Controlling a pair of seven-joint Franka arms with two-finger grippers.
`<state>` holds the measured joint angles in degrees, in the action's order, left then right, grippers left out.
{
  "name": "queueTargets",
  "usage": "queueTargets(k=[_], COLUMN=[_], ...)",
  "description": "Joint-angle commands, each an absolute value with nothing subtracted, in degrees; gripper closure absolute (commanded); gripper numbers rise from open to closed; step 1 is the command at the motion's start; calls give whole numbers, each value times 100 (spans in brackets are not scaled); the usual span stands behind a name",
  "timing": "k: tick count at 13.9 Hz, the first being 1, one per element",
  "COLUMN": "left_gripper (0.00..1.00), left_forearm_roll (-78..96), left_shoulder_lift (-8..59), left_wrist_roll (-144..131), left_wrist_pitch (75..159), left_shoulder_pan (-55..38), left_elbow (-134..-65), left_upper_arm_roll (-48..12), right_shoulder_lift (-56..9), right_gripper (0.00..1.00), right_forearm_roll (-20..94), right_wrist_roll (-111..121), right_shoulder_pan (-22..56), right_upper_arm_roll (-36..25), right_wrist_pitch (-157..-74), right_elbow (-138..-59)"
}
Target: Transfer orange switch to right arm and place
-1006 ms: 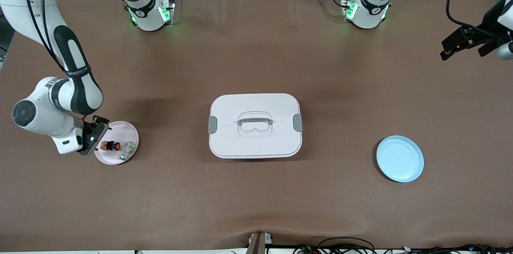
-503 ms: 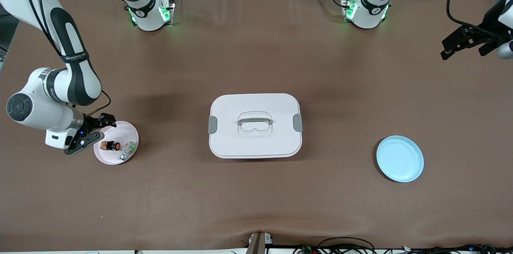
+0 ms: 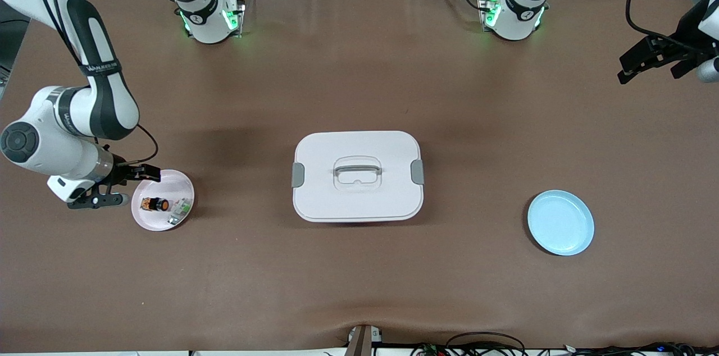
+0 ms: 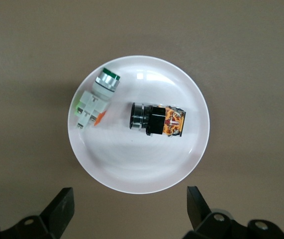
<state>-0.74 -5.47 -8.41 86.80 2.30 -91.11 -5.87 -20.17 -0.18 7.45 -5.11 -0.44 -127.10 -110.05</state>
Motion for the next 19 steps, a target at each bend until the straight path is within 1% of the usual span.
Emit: queueTargets(k=[1, 6, 7, 8, 11, 12, 17, 19], left_gripper=[0, 0, 0, 0, 0, 0, 0, 0], left_forearm_roll=[0, 0, 0, 0, 0, 0, 0, 0], left_shoulder_lift=[-624, -624, -633, -633, -633, -642, -642, -642], left_wrist_roll=[-738, -729, -729, -729, -729, -729, -729, -738], left_wrist_pitch=[8596, 8596, 8596, 8596, 8596, 8587, 8596, 8587], left_shoulder_pan=[220, 211, 211, 211, 211, 211, 211, 211], left_elbow=[-9088, -9088, -9088, -9097, -9088, -9088, -9088, -9097], left_upper_arm_roll=[-571, -571, -571, -571, -571, -571, -571, -571], right_shoulder_lift=[-1609, -924, -784, -678, -685, -686, -440, -177], right_gripper=[0, 0, 0, 0, 0, 0, 0, 0], right_forearm_roll=[-141, -141, -141, -141, -88, -88, -70, -70], right_wrist_roll=[282, -193, -193, -202, -158, -176, -229, -220], right_shoulder_pan=[-597, -685, -694, -694, -677, -625, -571, -571], right_upper_arm_roll=[35, 26, 35, 26, 9, 17, 18, 9], right_wrist_pitch=[-12639, -12490, -12176, -11816, -10753, -10445, -9722, -9537], right_elbow=[-11118, -11101, -11040, -10795, -9795, -9600, -9142, -9132])
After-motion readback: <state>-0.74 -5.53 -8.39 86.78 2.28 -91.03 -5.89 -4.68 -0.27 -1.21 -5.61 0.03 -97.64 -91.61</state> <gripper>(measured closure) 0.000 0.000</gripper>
